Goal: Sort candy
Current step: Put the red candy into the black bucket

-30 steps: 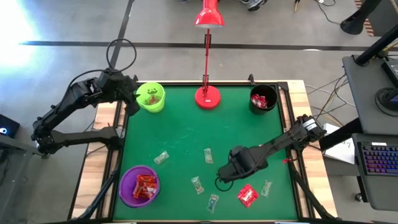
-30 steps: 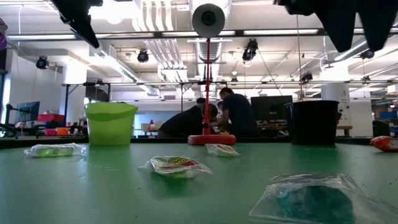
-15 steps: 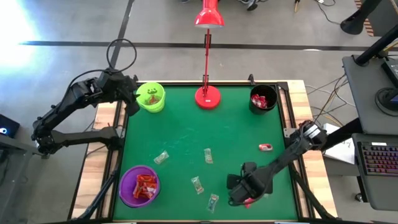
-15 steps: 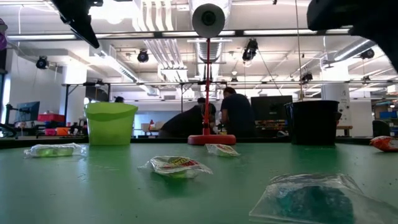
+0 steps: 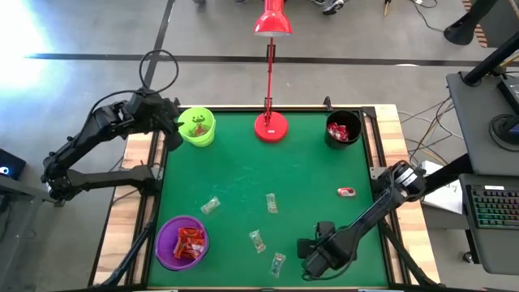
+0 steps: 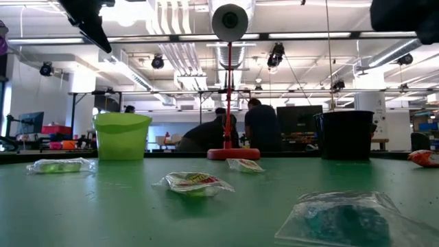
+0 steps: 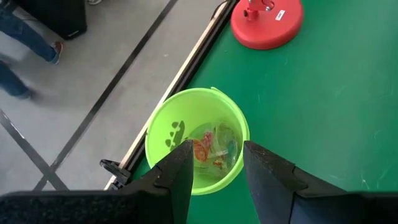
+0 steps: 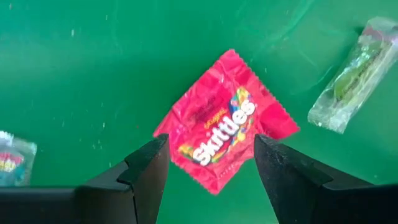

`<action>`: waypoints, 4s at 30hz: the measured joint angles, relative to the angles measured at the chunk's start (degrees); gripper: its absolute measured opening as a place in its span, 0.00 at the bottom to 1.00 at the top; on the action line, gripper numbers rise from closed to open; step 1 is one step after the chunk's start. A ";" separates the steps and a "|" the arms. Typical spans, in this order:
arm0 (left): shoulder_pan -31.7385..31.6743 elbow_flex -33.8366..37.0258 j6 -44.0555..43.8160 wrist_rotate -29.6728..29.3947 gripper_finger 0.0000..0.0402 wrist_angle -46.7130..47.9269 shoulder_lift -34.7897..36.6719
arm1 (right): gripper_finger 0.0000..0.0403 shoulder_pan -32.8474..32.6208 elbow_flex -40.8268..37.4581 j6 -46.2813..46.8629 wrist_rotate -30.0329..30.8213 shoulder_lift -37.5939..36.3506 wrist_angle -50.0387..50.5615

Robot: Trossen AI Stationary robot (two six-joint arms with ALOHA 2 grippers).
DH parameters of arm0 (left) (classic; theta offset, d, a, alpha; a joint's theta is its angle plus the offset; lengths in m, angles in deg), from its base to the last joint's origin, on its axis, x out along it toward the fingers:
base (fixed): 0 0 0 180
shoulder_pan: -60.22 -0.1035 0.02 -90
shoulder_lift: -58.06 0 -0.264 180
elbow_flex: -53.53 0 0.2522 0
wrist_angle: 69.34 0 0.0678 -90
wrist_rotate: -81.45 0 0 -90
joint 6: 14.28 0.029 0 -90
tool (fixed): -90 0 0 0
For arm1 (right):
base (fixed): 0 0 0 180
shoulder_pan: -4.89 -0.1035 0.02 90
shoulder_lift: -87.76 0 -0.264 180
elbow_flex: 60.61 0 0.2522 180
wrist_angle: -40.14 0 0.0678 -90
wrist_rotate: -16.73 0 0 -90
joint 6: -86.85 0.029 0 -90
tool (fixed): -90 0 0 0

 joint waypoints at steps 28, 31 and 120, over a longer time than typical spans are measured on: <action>-0.04 0.00 -1.79 2.98 0.31 0.07 -0.07 | 0.55 -1.21 -16.28 -1.66 -2.87 -0.22 -15.89; -0.04 0.00 -2.06 2.99 0.31 0.07 -0.07 | 0.52 -1.21 -18.20 -1.64 -3.01 -0.16 -18.07; -0.05 -0.02 0.00 2.84 0.31 -8.48 -7.02 | 0.03 29.44 -12.16 -39.24 25.56 -29.56 17.77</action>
